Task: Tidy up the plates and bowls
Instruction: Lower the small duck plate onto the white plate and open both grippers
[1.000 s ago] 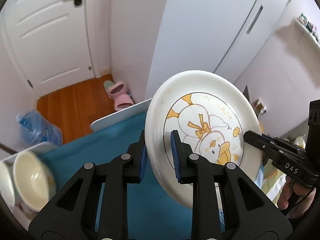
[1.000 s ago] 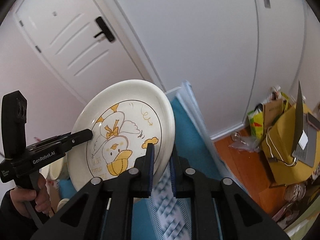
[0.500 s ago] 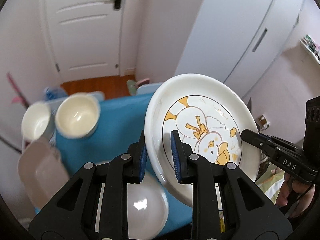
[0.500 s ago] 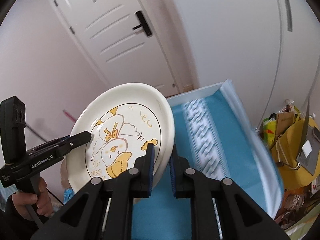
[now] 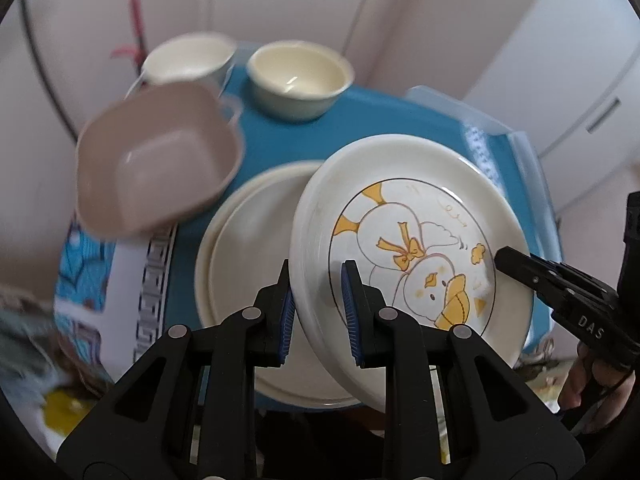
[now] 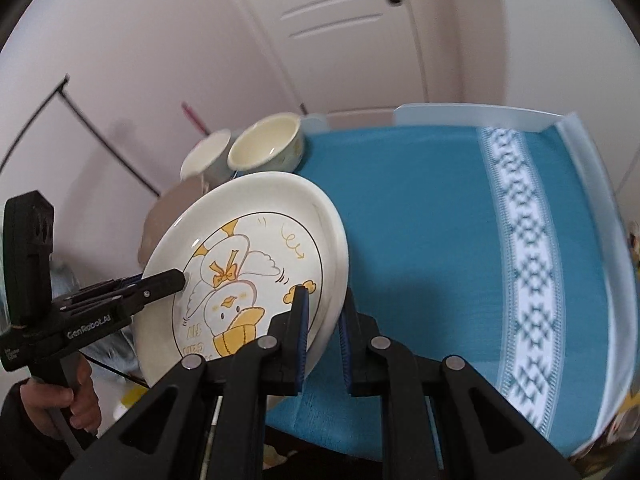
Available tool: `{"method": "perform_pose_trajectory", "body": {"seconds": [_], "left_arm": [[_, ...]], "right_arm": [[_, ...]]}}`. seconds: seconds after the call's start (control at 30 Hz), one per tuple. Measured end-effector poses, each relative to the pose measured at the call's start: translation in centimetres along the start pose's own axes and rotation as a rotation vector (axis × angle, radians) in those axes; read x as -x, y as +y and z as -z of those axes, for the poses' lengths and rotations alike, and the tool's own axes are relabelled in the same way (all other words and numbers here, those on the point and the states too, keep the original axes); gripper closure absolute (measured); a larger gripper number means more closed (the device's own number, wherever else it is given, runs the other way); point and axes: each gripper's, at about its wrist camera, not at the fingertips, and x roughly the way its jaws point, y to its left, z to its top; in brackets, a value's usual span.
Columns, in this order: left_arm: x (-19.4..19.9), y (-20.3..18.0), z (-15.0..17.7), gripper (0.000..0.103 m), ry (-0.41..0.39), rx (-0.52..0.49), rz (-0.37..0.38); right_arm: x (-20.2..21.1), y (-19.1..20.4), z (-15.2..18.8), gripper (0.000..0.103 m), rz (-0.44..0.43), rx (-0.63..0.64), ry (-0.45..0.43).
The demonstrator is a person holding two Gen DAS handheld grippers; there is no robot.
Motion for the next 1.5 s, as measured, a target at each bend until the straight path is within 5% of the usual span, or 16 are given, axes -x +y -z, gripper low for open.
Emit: {"method": "perform_pose_trajectory", "body": {"seconds": [0.47, 1.2, 1.5], "left_arm": [[-3.8, 2.3, 1.6, 0.083, 0.027, 0.075, -0.057], [-4.4, -0.3, 1.4, 0.083, 0.022, -0.130, -0.345], [-4.0, 0.1, 1.5, 0.083, 0.033, -0.132, -0.340]], "right_arm": [[-3.7, 0.6, 0.2, 0.090, -0.003, 0.094, 0.074], [-5.0, 2.0, -0.4, 0.090, 0.019, 0.219, 0.086], [-5.2, 2.4, -0.3, 0.090, 0.040, 0.277, 0.094]]}}
